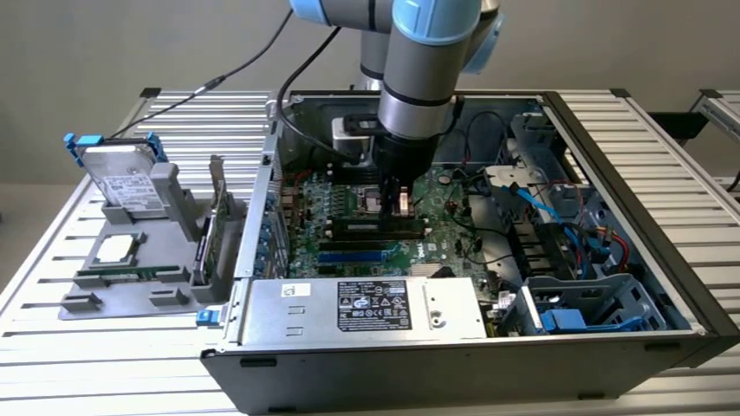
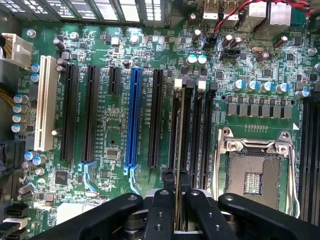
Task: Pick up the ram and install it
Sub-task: 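Insert the ram into the slot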
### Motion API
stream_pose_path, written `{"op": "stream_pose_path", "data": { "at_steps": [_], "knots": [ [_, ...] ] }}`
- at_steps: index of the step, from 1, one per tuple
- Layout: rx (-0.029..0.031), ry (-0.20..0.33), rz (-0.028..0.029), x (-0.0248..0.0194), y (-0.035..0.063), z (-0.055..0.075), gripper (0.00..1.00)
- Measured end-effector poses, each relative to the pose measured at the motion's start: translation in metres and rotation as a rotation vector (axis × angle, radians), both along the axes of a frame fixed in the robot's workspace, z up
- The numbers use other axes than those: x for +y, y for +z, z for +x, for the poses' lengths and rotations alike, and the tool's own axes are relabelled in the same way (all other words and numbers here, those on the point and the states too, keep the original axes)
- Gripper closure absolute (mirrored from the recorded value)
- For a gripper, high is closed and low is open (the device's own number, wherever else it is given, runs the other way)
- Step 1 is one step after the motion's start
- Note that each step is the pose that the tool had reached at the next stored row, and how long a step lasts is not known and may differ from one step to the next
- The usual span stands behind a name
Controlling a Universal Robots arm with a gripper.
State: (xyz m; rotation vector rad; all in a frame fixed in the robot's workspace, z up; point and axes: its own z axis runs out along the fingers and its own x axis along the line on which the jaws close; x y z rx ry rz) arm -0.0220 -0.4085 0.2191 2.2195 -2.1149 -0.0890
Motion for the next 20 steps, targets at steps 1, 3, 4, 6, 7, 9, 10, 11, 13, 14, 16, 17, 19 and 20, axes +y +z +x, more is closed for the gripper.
{"op": "stream_pose_path", "data": {
  "at_steps": [1,3,4,6,7,9,10,11,13,14,16,17,19,20],
  "knots": [
    [0.0005,0.000,-0.0006,0.0007,0.0000,0.000,0.86],
    [0.0013,0.000,-0.0012,0.0015,0.0001,0.001,0.86],
    [0.0016,0.000,-0.0017,0.0019,0.0000,0.001,0.86],
    [0.0018,0.000,-0.0046,0.0028,0.0000,0.001,0.86],
    [0.0018,0.000,-0.0065,0.0031,0.0000,0.001,0.86],
    [0.0019,0.000,-0.0138,0.0036,0.0000,0.001,0.86],
    [0.0027,0.000,-0.0204,0.0038,-0.0001,0.001,0.86],
    [0.0037,0.000,-0.0290,0.0041,-0.0001,0.001,0.86],
    [0.0050,0.000,-0.0439,0.0052,0.0000,0.001,0.86],
    [0.0051,0.000,-0.0472,0.0057,0.0000,0.002,0.86],
    [0.0051,0.000,-0.0517,0.0075,0.0000,0.002,0.86],
    [0.0052,0.000,-0.0537,0.0086,0.0000,0.002,0.86],
    [0.0052,0.000,-0.0578,0.0106,-0.0001,0.002,0.86],
    [0.0052,0.000,-0.0601,0.0112,-0.0002,0.002,0.86]
  ]
}}
